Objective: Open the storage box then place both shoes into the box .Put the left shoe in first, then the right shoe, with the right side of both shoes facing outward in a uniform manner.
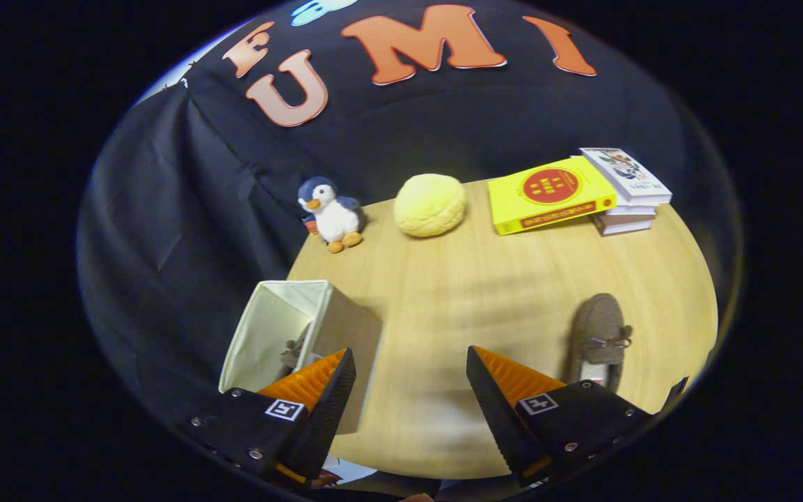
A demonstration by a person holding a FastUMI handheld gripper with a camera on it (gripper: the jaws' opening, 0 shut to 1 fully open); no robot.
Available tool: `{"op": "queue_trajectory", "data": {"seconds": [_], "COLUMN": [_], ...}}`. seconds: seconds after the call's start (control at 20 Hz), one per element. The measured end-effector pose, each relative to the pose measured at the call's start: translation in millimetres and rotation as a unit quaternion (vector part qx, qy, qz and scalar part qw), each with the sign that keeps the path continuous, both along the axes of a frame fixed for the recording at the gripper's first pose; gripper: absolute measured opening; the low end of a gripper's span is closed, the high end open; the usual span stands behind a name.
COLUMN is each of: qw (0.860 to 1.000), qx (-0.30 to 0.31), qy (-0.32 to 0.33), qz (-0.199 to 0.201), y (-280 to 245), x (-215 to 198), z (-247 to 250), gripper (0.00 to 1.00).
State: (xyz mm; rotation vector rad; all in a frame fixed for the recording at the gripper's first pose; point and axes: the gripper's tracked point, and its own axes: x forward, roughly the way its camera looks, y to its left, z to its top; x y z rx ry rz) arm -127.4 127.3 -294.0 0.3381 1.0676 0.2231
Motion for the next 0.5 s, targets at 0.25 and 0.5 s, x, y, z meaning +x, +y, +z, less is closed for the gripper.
{"op": "queue_trajectory", "data": {"seconds": [0.25,0.5], "qw": [0.996,0.988], "qx": [-0.054,-0.122], "qy": [0.042,0.056], "qz": [-0.060,-0.077], "y": [-92.6,-167.2], "x": [-23.5,-42.2], "z": [-47.8,-89.4], "gripper": [0.96,0.96]}}
